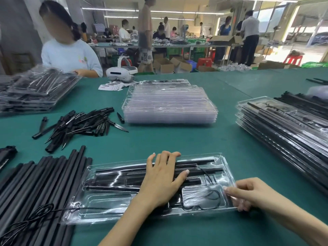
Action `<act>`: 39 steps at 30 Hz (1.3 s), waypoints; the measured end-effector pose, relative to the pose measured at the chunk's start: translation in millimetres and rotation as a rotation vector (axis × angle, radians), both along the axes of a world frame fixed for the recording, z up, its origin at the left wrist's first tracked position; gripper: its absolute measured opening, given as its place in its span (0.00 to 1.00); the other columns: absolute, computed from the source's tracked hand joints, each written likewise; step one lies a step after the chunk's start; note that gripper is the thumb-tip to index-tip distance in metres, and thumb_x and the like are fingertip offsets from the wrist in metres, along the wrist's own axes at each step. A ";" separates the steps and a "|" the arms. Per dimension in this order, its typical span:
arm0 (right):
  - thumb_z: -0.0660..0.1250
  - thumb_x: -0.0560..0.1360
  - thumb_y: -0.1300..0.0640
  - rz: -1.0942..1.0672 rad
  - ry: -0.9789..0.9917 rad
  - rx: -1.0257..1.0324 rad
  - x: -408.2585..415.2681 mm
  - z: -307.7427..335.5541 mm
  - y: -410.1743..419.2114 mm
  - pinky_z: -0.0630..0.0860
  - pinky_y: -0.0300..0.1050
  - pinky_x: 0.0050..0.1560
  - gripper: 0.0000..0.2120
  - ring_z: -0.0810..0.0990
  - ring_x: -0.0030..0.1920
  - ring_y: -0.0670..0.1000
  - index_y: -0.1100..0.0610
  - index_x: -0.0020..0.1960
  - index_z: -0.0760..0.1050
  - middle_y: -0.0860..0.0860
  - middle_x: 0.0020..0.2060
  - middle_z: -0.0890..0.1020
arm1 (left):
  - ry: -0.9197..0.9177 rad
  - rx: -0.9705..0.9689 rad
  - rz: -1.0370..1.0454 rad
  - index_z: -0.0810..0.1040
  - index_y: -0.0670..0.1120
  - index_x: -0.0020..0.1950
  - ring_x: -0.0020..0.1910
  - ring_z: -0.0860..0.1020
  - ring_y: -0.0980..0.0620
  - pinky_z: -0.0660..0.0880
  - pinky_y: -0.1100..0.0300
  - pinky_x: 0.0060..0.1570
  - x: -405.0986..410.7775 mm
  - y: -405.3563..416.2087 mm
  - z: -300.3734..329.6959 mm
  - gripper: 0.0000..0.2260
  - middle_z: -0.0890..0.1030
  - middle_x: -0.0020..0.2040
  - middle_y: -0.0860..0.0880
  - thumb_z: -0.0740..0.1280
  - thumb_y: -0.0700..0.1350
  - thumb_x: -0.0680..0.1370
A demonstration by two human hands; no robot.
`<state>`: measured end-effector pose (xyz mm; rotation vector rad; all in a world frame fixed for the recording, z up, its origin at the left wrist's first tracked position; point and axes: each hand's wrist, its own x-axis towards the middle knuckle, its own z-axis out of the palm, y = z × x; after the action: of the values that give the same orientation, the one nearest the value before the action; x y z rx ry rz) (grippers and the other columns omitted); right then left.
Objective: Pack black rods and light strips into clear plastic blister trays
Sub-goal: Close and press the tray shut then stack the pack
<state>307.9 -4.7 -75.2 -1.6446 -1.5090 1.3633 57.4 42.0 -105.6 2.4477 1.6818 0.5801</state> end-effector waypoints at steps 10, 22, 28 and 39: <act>0.73 0.66 0.57 -0.040 0.162 -0.028 -5.1 -1.9 -0.4 0.75 0.36 0.31 0.09 0.78 0.30 0.49 0.63 0.33 0.80 0.57 0.31 0.80 | -0.003 -0.004 0.004 0.59 0.55 0.71 0.66 0.60 0.57 0.45 0.53 0.72 -0.5 1.5 1.6 0.22 0.63 0.62 0.56 0.49 0.62 0.79; 0.71 0.70 0.64 -0.146 0.243 0.014 -11.6 -8.7 -0.7 0.68 0.33 0.28 0.07 0.73 0.29 0.48 0.69 0.39 0.77 0.59 0.31 0.76 | -0.021 -0.004 0.007 0.59 0.56 0.71 0.65 0.61 0.58 0.46 0.55 0.71 -1.8 2.8 4.9 0.22 0.63 0.62 0.57 0.51 0.62 0.79; 0.75 0.65 0.52 -0.016 0.136 -0.049 -3.2 0.3 -1.2 0.65 0.32 0.29 0.12 0.69 0.29 0.47 0.60 0.33 0.79 0.56 0.30 0.76 | -0.019 -0.044 -0.006 0.59 0.55 0.71 0.66 0.61 0.58 0.46 0.55 0.72 -2.0 3.8 3.6 0.22 0.63 0.62 0.57 0.51 0.62 0.80; 0.71 0.69 0.50 0.057 0.076 -0.002 -2.7 -0.4 0.8 0.65 0.34 0.32 0.14 0.69 0.30 0.47 0.58 0.32 0.75 0.53 0.29 0.75 | -0.038 -0.035 -0.013 0.59 0.56 0.71 0.65 0.60 0.59 0.45 0.55 0.71 -1.3 4.4 4.1 0.23 0.62 0.61 0.58 0.50 0.63 0.79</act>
<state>305.2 -3.9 -75.6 -1.5435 -1.5217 1.4418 56.1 46.5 -101.5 2.4059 1.6468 0.5869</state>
